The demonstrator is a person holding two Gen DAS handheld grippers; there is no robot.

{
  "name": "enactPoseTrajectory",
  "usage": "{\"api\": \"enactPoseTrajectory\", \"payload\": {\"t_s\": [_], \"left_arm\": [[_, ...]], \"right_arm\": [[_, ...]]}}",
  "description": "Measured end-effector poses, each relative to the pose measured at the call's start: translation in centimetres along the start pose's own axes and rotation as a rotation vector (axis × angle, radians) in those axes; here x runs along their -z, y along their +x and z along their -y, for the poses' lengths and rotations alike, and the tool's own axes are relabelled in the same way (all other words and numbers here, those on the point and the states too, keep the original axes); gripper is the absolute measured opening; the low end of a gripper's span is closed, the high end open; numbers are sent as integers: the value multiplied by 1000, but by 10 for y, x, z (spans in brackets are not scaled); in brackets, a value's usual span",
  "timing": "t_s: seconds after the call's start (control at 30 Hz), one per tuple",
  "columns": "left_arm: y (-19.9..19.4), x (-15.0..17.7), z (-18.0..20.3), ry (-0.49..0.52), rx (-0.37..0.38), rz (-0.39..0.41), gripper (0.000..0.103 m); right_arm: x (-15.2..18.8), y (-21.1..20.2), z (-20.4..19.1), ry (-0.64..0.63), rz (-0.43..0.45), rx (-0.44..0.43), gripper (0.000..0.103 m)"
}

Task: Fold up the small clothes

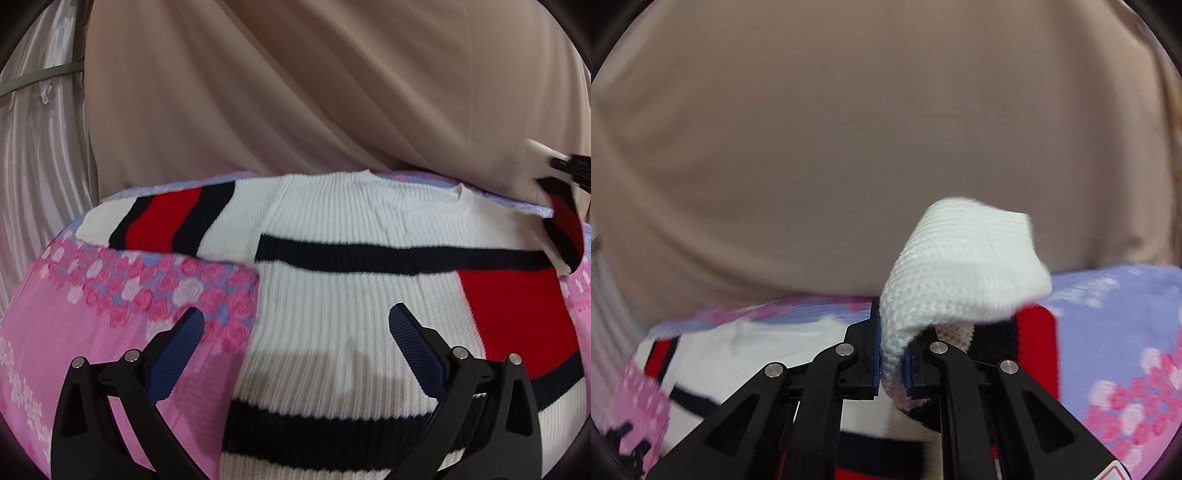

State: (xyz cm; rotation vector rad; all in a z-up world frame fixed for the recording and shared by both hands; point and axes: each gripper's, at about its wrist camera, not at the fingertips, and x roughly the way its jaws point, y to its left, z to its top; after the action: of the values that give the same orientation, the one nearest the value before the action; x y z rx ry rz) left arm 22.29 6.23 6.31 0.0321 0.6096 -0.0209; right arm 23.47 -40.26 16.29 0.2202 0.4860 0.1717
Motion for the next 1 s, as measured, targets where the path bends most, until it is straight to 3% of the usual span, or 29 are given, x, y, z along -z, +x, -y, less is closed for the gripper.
{"api": "enactPoseTrajectory", "payload": {"t_s": [0.07, 0.13, 0.2, 0.27, 0.3, 0.37, 0.43, 0.53, 0.6, 0.7, 0.8, 0.93, 1.0], "left_arm": [[5, -9, 3, -4, 47, 1, 98], [16, -16, 7, -16, 77, -15, 98], [38, -22, 10, -37, 139, -66, 98], [63, -26, 9, -69, 164, -127, 98], [72, -27, 8, -83, 173, -141, 98], [89, -29, 3, -107, 181, -160, 98], [103, -32, -1, -130, 206, -178, 98], [127, -37, -5, -188, 263, -238, 98], [132, -38, -6, -224, 320, -270, 98], [125, -37, -4, -241, 400, -262, 98], [132, -37, -2, -291, 490, -311, 98], [141, -40, -8, -466, 571, -375, 98], [148, -43, -6, -539, 650, -410, 98]], "right_arm": [[19, 32, -68, -93, -74, -138, 12], [49, 71, -116, -148, -169, -200, 12], [79, 102, -138, -182, -276, -198, 13], [101, 106, -145, -193, -311, -171, 13], [104, 99, -138, -188, -307, -163, 14], [99, 77, -113, -140, -274, -142, 26], [96, 53, -82, -86, -224, -94, 52], [83, 20, -25, -30, -161, 56, 60], [79, 4, 9, 30, -142, 129, 63], [83, -10, 46, 130, -162, 131, 64], [93, -10, 45, 121, -170, 151, 64], [96, 3, 33, 74, -155, 179, 65], [94, 12, 32, 75, -152, 189, 65]]}}
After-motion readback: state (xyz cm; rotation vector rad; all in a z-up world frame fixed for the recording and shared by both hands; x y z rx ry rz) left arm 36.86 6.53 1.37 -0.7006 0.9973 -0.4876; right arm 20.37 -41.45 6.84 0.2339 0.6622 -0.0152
